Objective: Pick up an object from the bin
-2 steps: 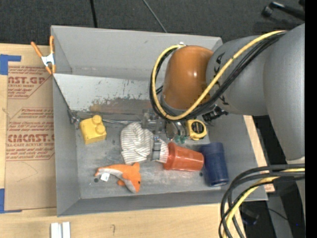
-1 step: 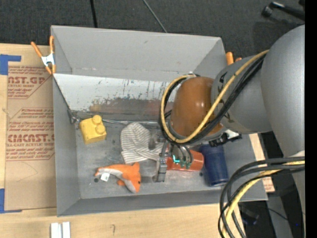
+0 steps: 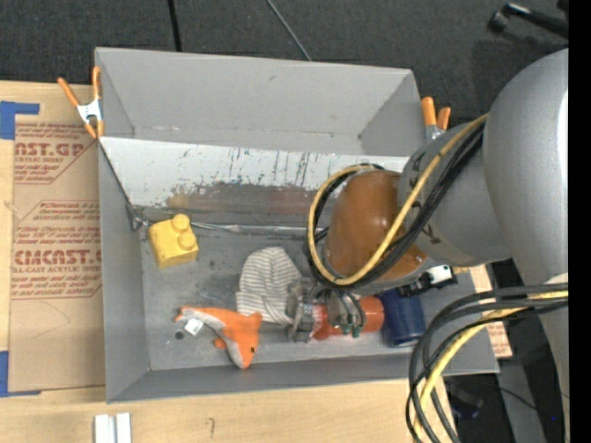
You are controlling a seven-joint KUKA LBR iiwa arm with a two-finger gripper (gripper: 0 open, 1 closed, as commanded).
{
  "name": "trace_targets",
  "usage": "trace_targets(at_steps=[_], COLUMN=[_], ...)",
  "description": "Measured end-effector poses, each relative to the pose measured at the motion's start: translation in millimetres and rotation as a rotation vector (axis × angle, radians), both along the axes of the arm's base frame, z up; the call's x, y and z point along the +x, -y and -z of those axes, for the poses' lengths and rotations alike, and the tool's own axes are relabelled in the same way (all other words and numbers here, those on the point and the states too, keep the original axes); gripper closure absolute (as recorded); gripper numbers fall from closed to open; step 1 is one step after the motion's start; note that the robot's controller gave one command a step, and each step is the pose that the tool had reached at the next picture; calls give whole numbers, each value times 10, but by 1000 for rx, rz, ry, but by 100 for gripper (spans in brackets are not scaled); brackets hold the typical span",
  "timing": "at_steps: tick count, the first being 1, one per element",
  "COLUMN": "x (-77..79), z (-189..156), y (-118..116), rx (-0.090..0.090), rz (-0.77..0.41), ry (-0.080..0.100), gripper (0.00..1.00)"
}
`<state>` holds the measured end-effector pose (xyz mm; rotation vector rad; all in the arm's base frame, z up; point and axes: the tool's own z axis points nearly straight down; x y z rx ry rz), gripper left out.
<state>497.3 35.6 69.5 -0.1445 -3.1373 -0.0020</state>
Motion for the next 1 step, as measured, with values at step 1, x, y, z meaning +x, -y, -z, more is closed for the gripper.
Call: trace_targets(at_steps=[1], x=[0], z=[0], y=[0], rx=[0], rz=[0], ry=[0], gripper=[100])
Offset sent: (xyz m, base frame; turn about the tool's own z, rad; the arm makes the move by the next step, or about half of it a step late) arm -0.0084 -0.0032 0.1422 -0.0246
